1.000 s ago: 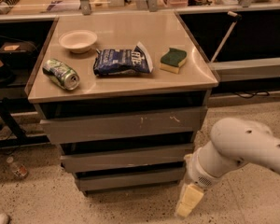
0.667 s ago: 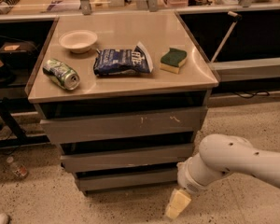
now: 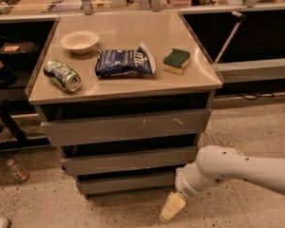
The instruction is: Open bottom drawer
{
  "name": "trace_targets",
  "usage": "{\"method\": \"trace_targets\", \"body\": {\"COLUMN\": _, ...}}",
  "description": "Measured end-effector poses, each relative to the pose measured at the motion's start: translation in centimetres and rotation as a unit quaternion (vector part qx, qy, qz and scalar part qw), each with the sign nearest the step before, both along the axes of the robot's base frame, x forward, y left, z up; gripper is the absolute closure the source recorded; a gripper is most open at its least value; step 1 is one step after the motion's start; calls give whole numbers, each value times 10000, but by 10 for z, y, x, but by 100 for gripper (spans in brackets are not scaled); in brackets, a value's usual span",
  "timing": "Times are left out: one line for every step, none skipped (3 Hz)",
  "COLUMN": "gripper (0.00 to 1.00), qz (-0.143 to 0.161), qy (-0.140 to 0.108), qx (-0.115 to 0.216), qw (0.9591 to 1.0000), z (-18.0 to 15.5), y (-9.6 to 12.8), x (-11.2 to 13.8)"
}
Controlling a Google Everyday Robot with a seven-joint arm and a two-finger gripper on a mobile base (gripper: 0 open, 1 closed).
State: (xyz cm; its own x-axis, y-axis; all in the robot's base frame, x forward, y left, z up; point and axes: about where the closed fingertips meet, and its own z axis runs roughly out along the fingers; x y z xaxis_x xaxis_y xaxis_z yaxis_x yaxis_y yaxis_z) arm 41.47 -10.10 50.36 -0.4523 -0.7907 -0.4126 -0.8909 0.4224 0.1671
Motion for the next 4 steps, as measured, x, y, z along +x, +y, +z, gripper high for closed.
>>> {"method": "trace_targets", "body": {"gripper": 0, "qz": 147, "qy": 148, "qx": 176, "qw": 9996, "z": -21, "y": 10, "x": -2}}
{"method": "trace_targets", "body": {"gripper": 0, "qz": 218, "qy": 248, "qx": 267, "qw": 9991, "z": -81, "y": 25, "x": 5}}
{"method": "trace_targets", "body": {"gripper": 0, "qz": 56, "qy": 101, "qx": 345, "qw": 9993, "z": -163, "y": 37, "x": 42}}
{"method": "trace_targets", "body": {"gripper": 0, "qz": 56, "qy": 101, "qx": 345, "qw": 9993, "z": -163, "y": 37, "x": 42}}
